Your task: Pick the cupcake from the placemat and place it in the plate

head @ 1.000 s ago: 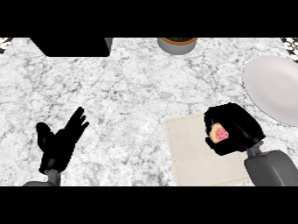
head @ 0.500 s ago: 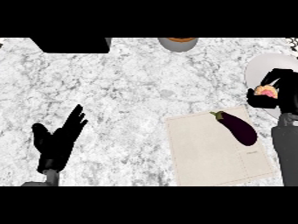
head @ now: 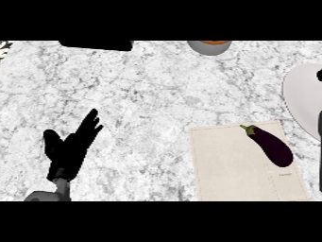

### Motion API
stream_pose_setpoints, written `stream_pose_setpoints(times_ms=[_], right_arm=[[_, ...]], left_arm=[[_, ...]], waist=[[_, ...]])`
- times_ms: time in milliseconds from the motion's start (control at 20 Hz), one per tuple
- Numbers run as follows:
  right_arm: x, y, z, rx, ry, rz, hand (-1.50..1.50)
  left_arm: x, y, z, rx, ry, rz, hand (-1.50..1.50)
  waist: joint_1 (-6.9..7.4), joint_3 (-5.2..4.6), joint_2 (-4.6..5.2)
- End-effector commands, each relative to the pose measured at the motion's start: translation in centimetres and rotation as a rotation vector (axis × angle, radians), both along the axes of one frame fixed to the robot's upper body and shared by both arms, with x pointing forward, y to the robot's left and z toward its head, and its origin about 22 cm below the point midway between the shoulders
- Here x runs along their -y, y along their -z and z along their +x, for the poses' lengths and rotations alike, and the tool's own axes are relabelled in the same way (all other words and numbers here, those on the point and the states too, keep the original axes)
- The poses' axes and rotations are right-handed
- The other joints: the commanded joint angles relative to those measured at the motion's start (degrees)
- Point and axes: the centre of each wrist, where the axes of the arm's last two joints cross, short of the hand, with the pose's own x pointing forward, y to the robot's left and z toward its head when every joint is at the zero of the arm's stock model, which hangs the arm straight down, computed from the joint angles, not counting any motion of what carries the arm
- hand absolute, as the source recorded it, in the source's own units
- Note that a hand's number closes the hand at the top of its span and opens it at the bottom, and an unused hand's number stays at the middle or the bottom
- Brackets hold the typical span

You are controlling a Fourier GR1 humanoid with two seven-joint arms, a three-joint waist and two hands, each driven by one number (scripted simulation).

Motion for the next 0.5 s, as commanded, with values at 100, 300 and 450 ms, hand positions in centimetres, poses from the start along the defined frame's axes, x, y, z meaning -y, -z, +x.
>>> stream_pose_setpoints(times_ms=[100, 300, 450], right_arm=[[1.4, -1.6, 1.1, 0.230, 0.332, -0.002, 1.50], [2.3, -0.3, 1.5, 0.191, 0.459, -0.061, 1.50], [3.6, 1.2, 0.9, 0.158, 0.555, -0.103, 1.50]], left_arm=[[1.1, 0.3, 0.1, -0.017, 0.037, 0.010, 0.00], [1.2, 0.2, 0.3, -0.031, 0.049, 0.009, 0.00], [1.5, 0.0, 0.6, -0.028, 0.035, 0.007, 0.00]], waist=[[2.23, 0.14, 0.20], [2.64, 0.21, 0.14], [1.57, 0.30, -0.12]])
